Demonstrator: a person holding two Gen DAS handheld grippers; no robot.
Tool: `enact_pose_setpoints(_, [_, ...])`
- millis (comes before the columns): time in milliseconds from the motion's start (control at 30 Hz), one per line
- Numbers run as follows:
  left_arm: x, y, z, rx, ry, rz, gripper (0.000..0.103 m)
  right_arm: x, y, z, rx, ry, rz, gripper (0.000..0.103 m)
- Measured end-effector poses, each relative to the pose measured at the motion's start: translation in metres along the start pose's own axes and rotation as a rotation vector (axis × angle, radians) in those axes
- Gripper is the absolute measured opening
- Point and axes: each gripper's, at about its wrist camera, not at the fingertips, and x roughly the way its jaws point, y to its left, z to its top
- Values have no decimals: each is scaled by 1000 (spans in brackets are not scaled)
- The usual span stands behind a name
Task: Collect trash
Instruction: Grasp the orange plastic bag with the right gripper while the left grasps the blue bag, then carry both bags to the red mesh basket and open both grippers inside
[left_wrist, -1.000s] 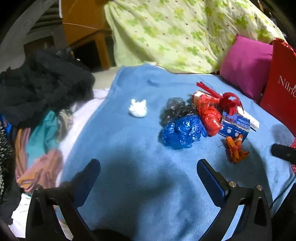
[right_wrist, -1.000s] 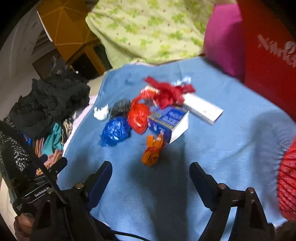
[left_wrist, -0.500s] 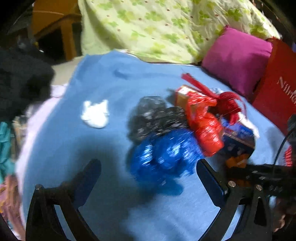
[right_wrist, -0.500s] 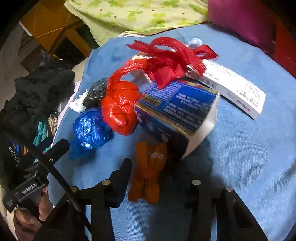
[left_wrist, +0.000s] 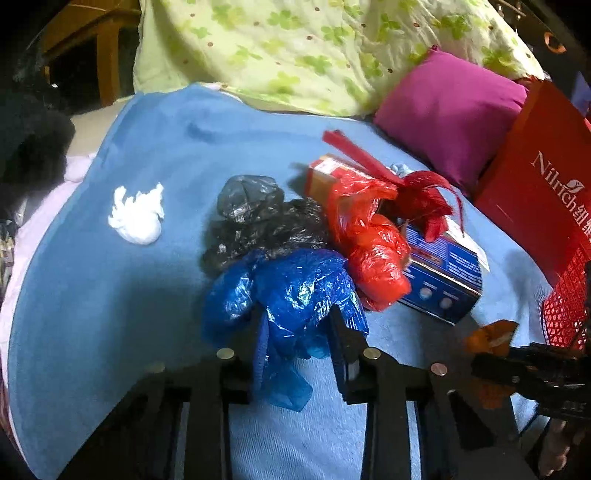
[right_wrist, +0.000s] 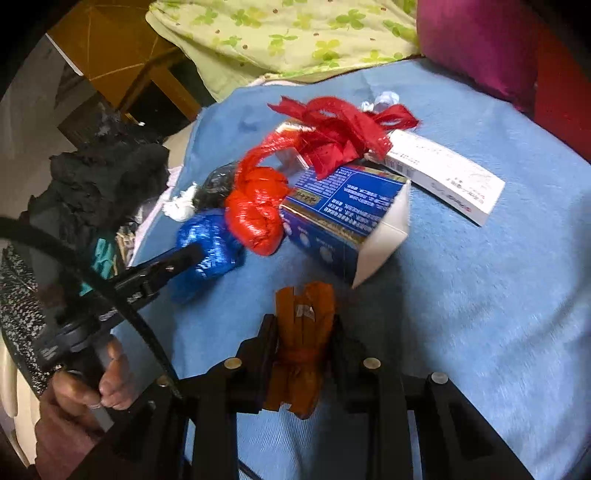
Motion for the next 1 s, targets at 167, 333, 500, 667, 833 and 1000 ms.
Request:
enact_pose_setpoints(167, [-49,-27,-6,51,-62,73,32,-47,6,-12,-16,-64,19,29])
enact_pose_setpoints(333, [-105,-77,-10,172,-158,168,32,-107,11,-19,-32,-167,33,29])
enact_pose_setpoints(500, [-150,-127,-13,273,-239,220,32,-180,7,-30,-38,-273,22,29])
enact_pose_setpoints(667, [-181,-177,-13,371,-302,211,32,-237,-5,-39,-13,-354,-12,29])
enact_pose_setpoints(833, [-192,-214,-11,440,-329,186,32,-277,-28,-48,30,-407,-49,29])
enact_pose_setpoints(1000, [-195,-246,-9,481,-345,172,32,-304,-56,-58,74,-443,-69,29])
